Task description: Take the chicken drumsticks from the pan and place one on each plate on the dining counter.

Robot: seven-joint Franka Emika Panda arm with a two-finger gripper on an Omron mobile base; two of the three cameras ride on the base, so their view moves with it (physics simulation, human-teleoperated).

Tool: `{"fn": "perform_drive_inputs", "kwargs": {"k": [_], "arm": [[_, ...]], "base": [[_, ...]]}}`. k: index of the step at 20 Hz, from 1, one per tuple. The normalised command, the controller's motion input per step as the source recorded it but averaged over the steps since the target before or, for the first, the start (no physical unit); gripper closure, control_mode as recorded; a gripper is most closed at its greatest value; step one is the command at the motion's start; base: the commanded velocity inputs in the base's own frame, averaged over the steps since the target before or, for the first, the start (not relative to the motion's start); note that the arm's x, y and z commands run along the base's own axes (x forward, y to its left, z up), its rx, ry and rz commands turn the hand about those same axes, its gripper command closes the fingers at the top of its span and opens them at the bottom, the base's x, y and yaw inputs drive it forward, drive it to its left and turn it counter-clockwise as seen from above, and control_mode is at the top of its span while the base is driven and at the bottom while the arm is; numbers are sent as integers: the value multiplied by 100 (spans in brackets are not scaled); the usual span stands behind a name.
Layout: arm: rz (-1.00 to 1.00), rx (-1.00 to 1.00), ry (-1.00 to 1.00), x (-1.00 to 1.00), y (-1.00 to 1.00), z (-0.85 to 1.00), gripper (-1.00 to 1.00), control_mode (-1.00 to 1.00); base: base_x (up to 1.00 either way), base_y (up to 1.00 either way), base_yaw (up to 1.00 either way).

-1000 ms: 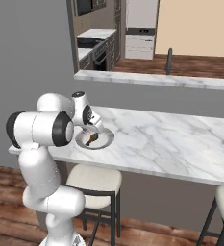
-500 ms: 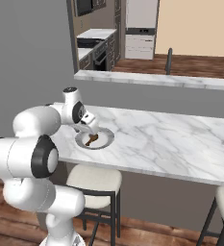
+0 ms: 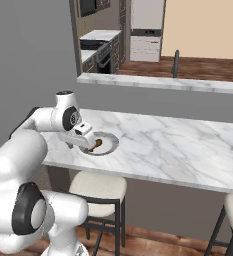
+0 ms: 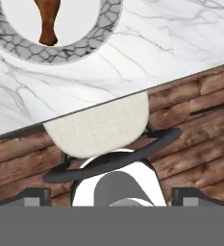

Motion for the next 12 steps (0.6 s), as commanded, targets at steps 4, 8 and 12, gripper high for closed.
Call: {"fn": "perform_drive_inputs", "kwargs": {"k": [4,8,12], "arm": [[9,1,0,-97,-12,38,-100,-100],[15,0,0,-88,-16,18,-100,-100],[18,0,-1,-76,-22,11,-100,-100]], "base": [[0,0,0],[0,0,0],[0,0,0]]}}
